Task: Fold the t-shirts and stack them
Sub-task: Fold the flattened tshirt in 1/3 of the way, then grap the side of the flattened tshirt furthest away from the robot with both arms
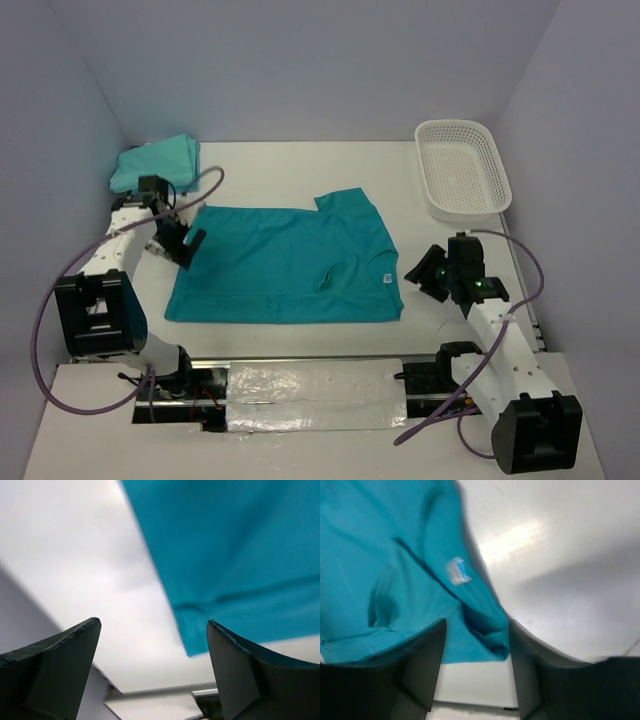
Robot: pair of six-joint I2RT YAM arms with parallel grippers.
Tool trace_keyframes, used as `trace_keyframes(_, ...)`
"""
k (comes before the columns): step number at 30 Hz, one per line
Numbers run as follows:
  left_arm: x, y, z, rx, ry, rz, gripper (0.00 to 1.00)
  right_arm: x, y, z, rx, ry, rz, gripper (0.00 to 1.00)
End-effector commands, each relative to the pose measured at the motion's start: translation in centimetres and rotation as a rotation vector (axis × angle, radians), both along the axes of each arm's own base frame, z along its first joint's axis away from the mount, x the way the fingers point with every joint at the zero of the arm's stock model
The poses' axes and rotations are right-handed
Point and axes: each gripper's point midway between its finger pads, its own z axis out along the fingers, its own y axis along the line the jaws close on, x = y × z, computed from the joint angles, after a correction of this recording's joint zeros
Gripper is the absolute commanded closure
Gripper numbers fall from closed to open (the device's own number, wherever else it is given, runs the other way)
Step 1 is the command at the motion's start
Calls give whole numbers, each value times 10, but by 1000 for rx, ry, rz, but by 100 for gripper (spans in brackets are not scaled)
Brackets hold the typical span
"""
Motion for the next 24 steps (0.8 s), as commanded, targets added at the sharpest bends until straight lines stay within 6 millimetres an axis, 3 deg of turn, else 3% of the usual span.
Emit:
trace_keyframes(1, 82, -13, 100, -51, -374, -14, 1, 48, 6, 65, -77, -254, 114, 59)
trace_keyframes(2, 90, -18, 111, -74, -408, -24, 1, 51, 29, 79, -27, -299, 230, 69)
trace_keyframes(3, 97, -23, 118, -106, -429, -22, 1, 45, 58, 81, -12, -309, 360, 76)
trace_keyframes(4, 104, -23, 129, -106, -455, -15, 1, 43, 73, 79, -28, -305, 445, 87)
trace_keyframes(6, 105, -22, 123, -113, -422, 8, 1, 42, 105, 69, -47, -248, 575, 94)
trace_keyframes(7, 102, -20, 115, -102, -399, 21, 4, 32, 136, 69, -21, -252, 680, 99)
trace_keyframes(8, 100, -18, 110, -96, -390, 33, 5, 31, 154, 55, 3, -204, 732, 100)
trace_keyframes(10, 93, -14, 96, -81, -358, 59, 5, 23, 191, 53, 98, -165, 810, 100)
trace_keyframes(11, 91, -13, 94, -83, -352, 68, 4, 22, 199, 32, 101, -88, 831, 100)
trace_keyframes(13, 83, -10, 86, -94, -331, 81, 4, 25, 212, 27, 101, -50, 847, 100)
trace_keyframes(14, 81, -8, 88, -90, -343, 86, 4, 25, 214, 14, 96, -2, 847, 100)
trace_keyframes(20, 73, 6, 78, -40, -340, 104, 3, 27, 226, -1, 65, 64, 882, 100)
trace_keyframes(24, 76, 6, 75, -48, -344, 119, 3, 43, 243, -12, 65, 71, 896, 100)
